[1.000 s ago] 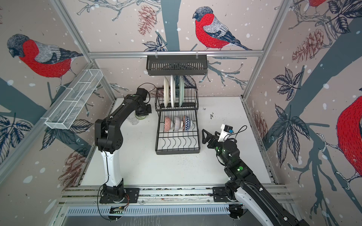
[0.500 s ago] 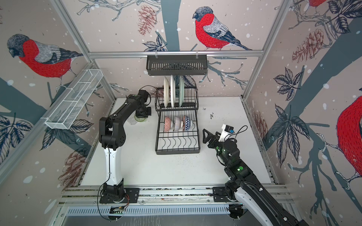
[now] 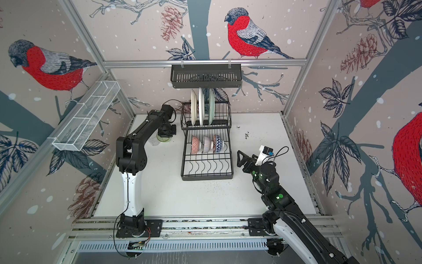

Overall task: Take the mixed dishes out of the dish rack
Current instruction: 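Lower the tumbler upright onto the table and open the left gripper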

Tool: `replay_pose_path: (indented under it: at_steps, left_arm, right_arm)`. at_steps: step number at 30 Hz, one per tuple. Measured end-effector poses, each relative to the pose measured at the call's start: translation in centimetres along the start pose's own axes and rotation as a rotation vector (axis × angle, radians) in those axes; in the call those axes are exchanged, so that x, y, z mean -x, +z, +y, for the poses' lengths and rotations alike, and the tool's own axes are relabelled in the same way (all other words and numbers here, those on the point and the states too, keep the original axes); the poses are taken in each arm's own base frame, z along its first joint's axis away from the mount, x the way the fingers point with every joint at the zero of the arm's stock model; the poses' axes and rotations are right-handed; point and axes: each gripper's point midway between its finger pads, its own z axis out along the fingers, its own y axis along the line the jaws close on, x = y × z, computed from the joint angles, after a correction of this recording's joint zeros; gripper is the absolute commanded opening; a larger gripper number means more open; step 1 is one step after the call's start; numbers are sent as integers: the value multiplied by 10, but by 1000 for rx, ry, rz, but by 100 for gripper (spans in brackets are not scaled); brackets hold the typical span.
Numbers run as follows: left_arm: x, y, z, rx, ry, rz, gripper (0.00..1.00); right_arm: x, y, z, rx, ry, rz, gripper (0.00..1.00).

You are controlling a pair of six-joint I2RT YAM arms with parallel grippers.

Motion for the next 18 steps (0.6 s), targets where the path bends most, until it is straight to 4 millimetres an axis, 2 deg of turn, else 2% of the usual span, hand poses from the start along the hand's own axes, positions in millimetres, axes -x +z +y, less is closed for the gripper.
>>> replay_pose_path:
  at_steps: [1, 4, 9, 14, 18]
  left_arm:
    - [1, -1, 0, 1, 0, -5, 34]
    - [5, -4, 0, 1, 7, -18, 43]
    - [13, -9, 3, 19, 21, -41, 55]
    - [17, -12, 6, 31, 21, -50, 70]
    - [19, -14, 11, 44, 20, -58, 93]
  right_arm:
    - [0, 0, 0, -1, 0, -1, 99]
    - [-2, 1, -3, -7, 3, 3, 99]
    - [-6, 4, -5, -15, 2, 22, 99]
    - [-8, 5, -5, -12, 1, 31, 100]
    - [-10, 6, -5, -13, 0, 39, 99]
